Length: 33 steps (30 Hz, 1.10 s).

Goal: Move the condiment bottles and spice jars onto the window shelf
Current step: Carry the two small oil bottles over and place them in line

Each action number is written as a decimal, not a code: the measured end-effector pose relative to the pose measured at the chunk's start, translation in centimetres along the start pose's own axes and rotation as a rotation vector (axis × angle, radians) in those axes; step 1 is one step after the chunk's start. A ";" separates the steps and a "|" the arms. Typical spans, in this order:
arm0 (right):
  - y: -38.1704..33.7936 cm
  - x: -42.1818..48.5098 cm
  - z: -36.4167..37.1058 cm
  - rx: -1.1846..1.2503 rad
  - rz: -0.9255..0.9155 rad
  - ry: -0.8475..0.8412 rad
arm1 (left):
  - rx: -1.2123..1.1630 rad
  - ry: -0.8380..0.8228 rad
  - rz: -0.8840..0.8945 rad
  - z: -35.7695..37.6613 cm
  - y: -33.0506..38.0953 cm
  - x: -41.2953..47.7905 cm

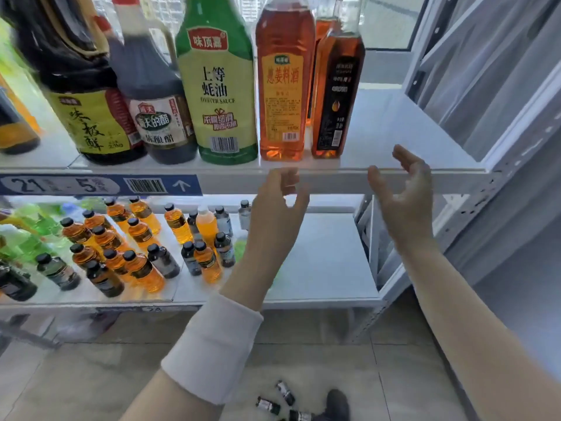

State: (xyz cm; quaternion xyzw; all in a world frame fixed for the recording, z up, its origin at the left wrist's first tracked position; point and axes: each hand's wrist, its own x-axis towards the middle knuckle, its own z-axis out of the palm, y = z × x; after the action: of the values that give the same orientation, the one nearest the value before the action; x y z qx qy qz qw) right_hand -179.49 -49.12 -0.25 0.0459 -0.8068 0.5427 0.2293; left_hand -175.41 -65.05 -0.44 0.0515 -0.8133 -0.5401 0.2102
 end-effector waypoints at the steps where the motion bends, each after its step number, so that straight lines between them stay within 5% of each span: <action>1: 0.2 -2.2 -0.1 -0.055 0.014 0.022 | 0.019 -0.024 0.009 -0.6 -0.8 -1.3; 12: 3.9 -25.5 -3.8 -0.405 0.388 -0.001 | 0.381 -0.480 0.001 -1.4 -6.4 -15.8; 25: 4.3 -53.8 -15.4 -0.566 0.865 0.145 | 0.681 -1.109 0.242 2.0 -6.9 -41.5; 33: -0.2 -71.2 -19.1 -0.654 1.193 0.354 | 0.695 -1.518 0.767 0.9 -6.5 -56.3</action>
State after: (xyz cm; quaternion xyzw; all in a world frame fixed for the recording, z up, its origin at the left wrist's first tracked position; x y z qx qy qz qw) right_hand -109.91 -44.52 -24.16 -0.5650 -0.7664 0.3047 0.0224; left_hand -125.67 -49.43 -22.69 -0.5299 -0.8112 -0.0472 -0.2428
